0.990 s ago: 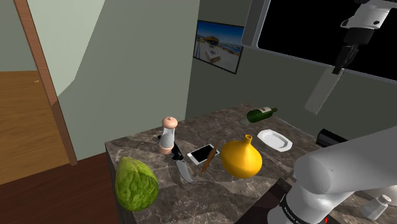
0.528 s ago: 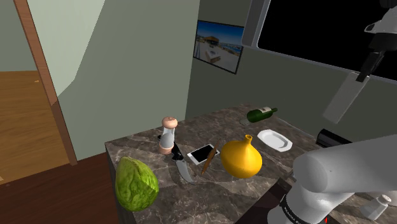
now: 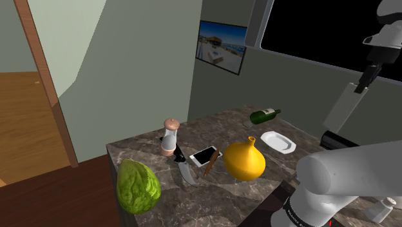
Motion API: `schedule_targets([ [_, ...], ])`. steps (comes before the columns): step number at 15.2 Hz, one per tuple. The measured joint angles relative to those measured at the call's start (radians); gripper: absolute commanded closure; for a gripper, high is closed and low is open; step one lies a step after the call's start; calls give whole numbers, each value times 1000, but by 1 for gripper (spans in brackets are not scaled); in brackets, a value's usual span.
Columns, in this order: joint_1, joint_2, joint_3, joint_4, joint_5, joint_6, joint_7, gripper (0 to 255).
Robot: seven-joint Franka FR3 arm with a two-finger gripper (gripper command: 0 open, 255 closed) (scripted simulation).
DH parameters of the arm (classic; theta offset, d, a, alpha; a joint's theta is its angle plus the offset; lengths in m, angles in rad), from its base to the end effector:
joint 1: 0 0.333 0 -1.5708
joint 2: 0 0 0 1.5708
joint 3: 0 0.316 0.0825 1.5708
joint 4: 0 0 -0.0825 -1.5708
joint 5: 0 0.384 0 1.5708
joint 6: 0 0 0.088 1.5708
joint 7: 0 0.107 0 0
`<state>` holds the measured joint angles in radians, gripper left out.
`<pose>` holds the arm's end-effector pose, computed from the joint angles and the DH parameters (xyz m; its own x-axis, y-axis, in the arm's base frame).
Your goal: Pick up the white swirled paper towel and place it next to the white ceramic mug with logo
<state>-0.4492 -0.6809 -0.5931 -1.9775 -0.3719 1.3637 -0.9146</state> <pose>0.0670 -0.3721 0.6536 0.9962 -0.0836 -0.0261 -0.0842 -0.9962 -0.0231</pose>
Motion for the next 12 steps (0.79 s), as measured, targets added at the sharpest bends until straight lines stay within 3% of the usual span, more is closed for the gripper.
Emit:
schedule_targets([
  [12,-23,-58,-28,-195,-37,139,26,255],
])
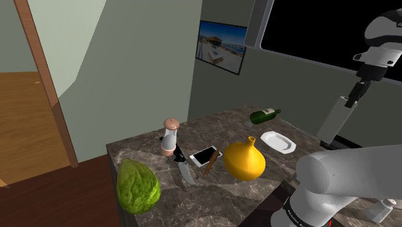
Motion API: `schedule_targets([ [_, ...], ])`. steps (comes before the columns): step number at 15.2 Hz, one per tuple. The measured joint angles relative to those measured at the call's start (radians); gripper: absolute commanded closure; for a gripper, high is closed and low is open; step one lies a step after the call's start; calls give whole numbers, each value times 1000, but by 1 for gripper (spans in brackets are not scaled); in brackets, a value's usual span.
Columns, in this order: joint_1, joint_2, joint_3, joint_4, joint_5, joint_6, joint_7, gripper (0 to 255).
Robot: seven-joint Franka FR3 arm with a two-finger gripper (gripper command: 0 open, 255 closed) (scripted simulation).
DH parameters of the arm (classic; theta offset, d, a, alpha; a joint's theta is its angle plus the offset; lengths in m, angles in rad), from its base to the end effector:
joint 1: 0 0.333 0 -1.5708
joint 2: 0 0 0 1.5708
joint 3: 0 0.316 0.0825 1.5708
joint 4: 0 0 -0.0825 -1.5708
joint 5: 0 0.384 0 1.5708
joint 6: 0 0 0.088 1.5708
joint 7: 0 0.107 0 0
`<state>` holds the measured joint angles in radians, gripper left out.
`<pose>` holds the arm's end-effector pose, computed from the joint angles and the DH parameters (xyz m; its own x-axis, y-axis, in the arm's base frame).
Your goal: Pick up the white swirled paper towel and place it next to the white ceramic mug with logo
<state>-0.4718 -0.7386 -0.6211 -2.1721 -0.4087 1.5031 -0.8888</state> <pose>0.0678 -0.3719 0.5905 0.9961 -0.0837 -0.0263 -0.0843 -0.9962 -0.0231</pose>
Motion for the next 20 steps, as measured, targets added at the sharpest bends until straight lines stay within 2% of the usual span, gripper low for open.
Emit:
schedule_targets([
  [20,-28,-27,-91,-265,-78,245,27,255],
])
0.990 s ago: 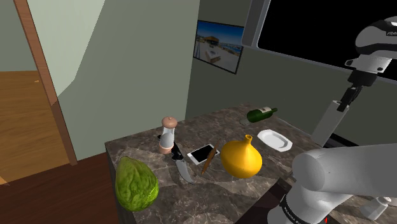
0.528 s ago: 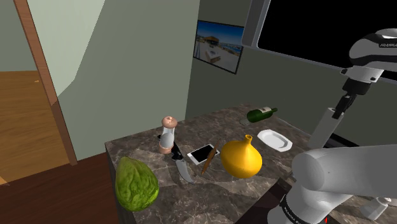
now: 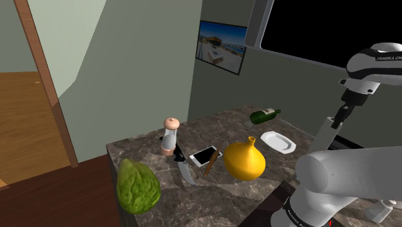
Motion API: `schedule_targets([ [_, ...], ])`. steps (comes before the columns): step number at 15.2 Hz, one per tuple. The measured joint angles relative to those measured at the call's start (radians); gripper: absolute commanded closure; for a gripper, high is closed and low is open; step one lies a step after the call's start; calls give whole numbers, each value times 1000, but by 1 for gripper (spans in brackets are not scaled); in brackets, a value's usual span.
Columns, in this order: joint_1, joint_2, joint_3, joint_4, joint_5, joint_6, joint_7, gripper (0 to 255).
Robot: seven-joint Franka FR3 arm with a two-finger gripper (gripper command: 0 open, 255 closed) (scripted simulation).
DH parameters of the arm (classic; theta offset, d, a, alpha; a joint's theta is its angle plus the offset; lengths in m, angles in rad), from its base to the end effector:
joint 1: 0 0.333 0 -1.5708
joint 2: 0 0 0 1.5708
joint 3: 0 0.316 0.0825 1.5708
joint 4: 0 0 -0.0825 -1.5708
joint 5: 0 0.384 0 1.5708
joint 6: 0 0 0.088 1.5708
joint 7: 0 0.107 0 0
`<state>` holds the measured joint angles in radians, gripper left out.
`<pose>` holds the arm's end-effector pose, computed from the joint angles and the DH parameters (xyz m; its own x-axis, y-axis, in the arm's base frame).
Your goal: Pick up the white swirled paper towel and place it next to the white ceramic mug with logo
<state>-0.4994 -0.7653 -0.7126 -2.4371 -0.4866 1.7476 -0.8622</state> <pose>0.0675 -0.3723 0.4850 0.9961 -0.0837 -0.0263 -0.0843 -0.9962 -0.0233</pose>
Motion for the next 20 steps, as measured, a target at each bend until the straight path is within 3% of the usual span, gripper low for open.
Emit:
schedule_targets([
  [10,-2,30,-69,-102,-45,137,8,255],
  [17,-4,30,-73,-115,-50,150,11,255],
  [18,-4,30,-73,-115,-50,150,11,0],
  [20,-4,30,-73,-115,-50,150,11,0],
])
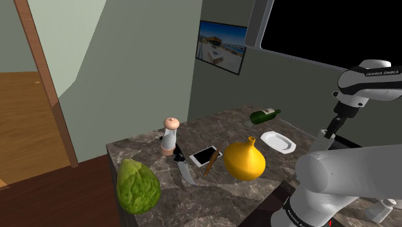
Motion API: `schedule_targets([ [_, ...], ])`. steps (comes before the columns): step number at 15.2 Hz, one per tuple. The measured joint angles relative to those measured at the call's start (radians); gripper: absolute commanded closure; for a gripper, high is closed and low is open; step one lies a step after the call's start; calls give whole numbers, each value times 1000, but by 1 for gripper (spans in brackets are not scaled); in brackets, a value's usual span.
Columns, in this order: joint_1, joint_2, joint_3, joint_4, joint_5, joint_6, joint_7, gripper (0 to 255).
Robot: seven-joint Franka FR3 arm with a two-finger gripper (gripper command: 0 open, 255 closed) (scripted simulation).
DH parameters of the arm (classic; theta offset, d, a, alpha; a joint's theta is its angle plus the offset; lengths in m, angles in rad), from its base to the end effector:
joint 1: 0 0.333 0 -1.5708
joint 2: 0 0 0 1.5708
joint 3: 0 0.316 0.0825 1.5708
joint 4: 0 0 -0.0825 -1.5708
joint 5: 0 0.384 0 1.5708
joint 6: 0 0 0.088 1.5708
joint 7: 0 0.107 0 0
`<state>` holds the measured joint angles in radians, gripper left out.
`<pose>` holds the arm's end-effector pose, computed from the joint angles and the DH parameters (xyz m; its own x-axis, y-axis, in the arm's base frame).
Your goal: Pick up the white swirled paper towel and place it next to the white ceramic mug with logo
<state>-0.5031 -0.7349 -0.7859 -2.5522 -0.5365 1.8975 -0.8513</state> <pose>0.0677 -0.3724 0.4274 0.9962 -0.0836 -0.0260 -0.0842 -0.9962 -0.0230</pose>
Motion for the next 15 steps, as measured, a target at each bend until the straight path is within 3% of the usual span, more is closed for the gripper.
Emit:
schedule_targets([
  [4,0,0,0,0,0,0,0,0],
  [9,5,-23,59,87,41,-113,-5,0],
  [15,7,-23,63,102,45,-128,-9,0],
])
